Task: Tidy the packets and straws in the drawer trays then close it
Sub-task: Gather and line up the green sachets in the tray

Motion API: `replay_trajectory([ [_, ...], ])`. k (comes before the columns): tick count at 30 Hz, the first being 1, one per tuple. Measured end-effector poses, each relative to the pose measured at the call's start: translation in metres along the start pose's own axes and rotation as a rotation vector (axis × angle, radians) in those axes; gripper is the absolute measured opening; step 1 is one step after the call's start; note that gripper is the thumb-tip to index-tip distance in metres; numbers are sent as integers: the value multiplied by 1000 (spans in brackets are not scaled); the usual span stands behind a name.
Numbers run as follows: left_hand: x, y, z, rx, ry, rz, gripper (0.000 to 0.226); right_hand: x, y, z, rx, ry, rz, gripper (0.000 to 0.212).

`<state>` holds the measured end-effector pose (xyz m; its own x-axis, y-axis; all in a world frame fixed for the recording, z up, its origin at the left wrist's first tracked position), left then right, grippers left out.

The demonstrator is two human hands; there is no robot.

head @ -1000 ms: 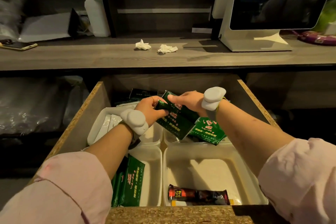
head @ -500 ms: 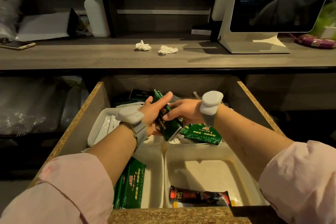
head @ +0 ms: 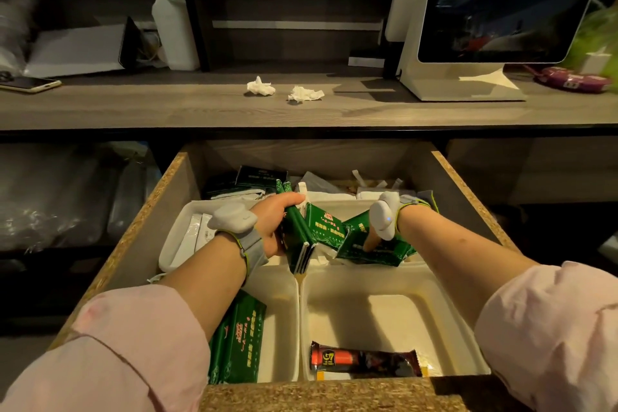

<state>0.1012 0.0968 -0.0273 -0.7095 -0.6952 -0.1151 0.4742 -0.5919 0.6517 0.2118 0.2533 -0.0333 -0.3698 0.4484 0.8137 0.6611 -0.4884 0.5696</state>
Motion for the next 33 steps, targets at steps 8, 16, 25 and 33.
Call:
replay_trajectory([
  [8, 3, -7, -1, -6, 35, 9, 18, -9, -1, 5, -91, -211, -148, 35],
  [16, 5, -12, -2, -8, 18, -1, 21, 12, 8, -14, 27, -492, 154, 33],
  [25, 18, -18, 2, -54, 2, -106, 65, 11, 5, -75, 336, -1156, -68, 39],
  [33, 30, -23, 6, -58, 60, 26, 28, 12, -43, -42, 223, 103, 163, 53],
])
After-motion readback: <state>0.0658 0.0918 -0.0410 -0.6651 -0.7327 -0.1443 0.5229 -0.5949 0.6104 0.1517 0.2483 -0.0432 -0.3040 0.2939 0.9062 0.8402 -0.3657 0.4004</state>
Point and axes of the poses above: each hand's wrist, its own y-axis away from the middle knuckle, its own x-axis out of the back of the hand, z = x × y, the point moved 1 cm from there along -y, towards the middle knuckle, and after that the axes turned 6 degrees about x, right-handed, at the moved point
